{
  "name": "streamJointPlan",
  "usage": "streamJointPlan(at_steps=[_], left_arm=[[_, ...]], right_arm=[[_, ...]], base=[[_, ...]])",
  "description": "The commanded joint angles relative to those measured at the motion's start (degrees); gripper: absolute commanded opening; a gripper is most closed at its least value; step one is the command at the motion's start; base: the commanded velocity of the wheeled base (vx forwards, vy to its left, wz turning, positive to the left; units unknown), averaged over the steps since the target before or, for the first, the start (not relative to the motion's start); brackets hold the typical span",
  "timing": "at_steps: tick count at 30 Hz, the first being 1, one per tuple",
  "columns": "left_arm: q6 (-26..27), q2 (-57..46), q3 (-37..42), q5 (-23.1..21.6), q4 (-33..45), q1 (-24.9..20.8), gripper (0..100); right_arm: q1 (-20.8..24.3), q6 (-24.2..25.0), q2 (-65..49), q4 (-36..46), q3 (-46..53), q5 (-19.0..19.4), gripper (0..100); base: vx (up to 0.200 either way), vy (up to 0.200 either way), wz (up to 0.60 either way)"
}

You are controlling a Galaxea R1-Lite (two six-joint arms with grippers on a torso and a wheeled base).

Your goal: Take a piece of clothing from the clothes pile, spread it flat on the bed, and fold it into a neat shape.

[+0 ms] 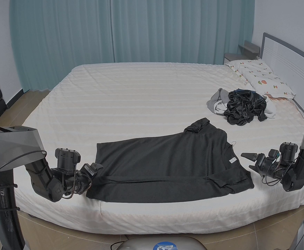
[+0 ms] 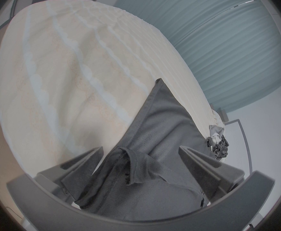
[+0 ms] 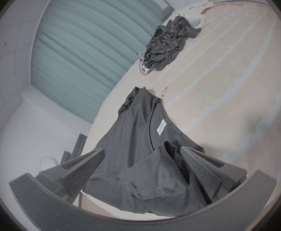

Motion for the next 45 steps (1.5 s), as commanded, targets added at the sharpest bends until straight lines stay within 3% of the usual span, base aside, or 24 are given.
streamJointPlan(at_steps=[1, 5, 8, 11, 14, 24, 45], left_arm=[[-2.7, -3.2, 0.8, -2.8, -0.1, 2.8, 100], [-4.3, -5.1, 2.3, -8.6, -0.1, 4.6, 100], [-4.4, -5.5, 3.9, -11.1, -0.1, 4.5, 100], [-4.5, -5.2, 4.4, -11.0, -1.8, 4.4, 100], [-4.3, -4.8, 5.1, -10.9, -4.0, 4.3, 100], [-3.9, -4.6, 6.4, -10.9, -6.9, 4.2, 100], [-3.6, -4.2, 6.6, -10.9, -7.4, 4.0, 100]], right_arm=[[2.5, 1.8, -5.3, 1.4, 1.3, -3.0, 100], [6.5, 3.2, -8.1, 4.4, 4.5, -12.0, 100], [9.8, 8.7, -10.5, 4.7, 7.9, -15.0, 100], [12.0, 14.0, -11.1, 5.0, 9.7, -15.0, 100], [12.7, 15.9, -8.6, 5.0, 9.9, -15.1, 100], [13.2, 16.1, -4.3, 4.9, 9.4, -15.7, 100], [15.1, 16.2, 0.5, 3.9, 7.4, -21.9, 100]], base=[[0.000, 0.000, 0.00], [0.000, 0.000, 0.00], [0.000, 0.000, 0.00], [0.000, 0.000, 0.00], [0.000, 0.000, 0.00], [0.000, 0.000, 0.00], [0.000, 0.000, 0.00]])
